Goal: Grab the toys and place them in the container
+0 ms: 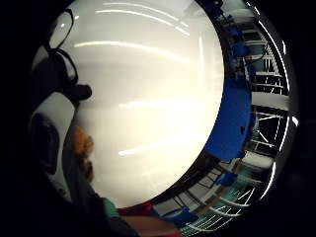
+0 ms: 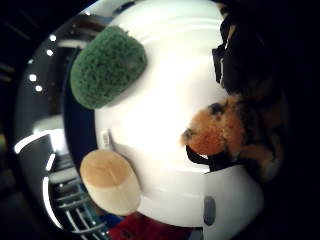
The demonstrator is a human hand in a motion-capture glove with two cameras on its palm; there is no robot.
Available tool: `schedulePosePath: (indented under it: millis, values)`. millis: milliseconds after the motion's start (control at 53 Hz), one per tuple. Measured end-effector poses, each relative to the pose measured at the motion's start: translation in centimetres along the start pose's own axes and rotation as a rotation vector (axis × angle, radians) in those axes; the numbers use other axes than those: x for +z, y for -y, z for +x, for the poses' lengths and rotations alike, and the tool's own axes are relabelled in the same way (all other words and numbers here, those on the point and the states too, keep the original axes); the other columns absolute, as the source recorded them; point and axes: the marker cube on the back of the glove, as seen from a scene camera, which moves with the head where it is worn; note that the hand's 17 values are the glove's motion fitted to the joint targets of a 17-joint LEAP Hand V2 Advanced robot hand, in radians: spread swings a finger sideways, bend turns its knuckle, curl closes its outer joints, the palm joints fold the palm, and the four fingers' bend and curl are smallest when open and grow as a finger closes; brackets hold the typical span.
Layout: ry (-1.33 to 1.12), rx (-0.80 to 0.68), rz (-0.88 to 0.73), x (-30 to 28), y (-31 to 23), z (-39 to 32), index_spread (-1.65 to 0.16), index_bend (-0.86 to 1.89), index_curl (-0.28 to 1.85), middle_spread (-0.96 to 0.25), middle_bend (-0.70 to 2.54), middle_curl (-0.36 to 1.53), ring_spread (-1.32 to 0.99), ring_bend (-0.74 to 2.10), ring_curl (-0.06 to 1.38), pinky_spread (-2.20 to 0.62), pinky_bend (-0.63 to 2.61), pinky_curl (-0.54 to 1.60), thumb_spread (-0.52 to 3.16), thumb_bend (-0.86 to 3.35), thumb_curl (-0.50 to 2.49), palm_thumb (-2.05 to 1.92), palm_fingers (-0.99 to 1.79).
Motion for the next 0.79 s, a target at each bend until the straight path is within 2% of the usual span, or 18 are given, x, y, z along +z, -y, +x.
schedulePosePath:
  millis: [151, 283, 415, 603, 792]
  values:
    - [0.083, -0.028, -0.029, -1.0, -0.6, -0.6, -0.4, 0.33, 0.4, -0.41, 0.48, 0.43, -0.5, 0.9, 0.43, -0.48, 0.9, 0.36, 0.84, 0.16, 0.7, 0.65, 1.03]
    - [0.097, -0.082, 0.022, -4.3, -1.2, -3.1, -0.4, 0.32, 0.44, -0.43, 0.48, 0.45, -0.5, 0.89, 0.44, -0.48, 0.88, 0.37, 0.78, 0.14, 0.76, 0.66, 1.04]
    - [0.239, -0.121, 0.027, -7.7, -1.3, -6.8, -0.41, 0.3, 0.47, -0.45, 0.47, 0.48, -0.5, 0.88, 0.45, -0.49, 0.86, 0.37, 0.74, 0.12, 0.81, 0.65, 1.06]
    - [0.138, -0.167, 0.086, -11.8, 0.0, -13.0, -0.42, 0.26, 0.52, -0.46, 0.48, 0.52, -0.5, 0.88, 0.48, -0.49, 0.84, 0.38, 0.7, 0.09, 0.87, 0.63, 1.07]
    - [0.126, -0.221, 0.169, -13.6, 2.0, -19.2, -0.44, 0.22, 0.58, -0.47, 0.46, 0.55, -0.5, 0.89, 0.5, -0.49, 0.84, 0.39, 0.68, 0.07, 0.93, 0.62, 1.07]
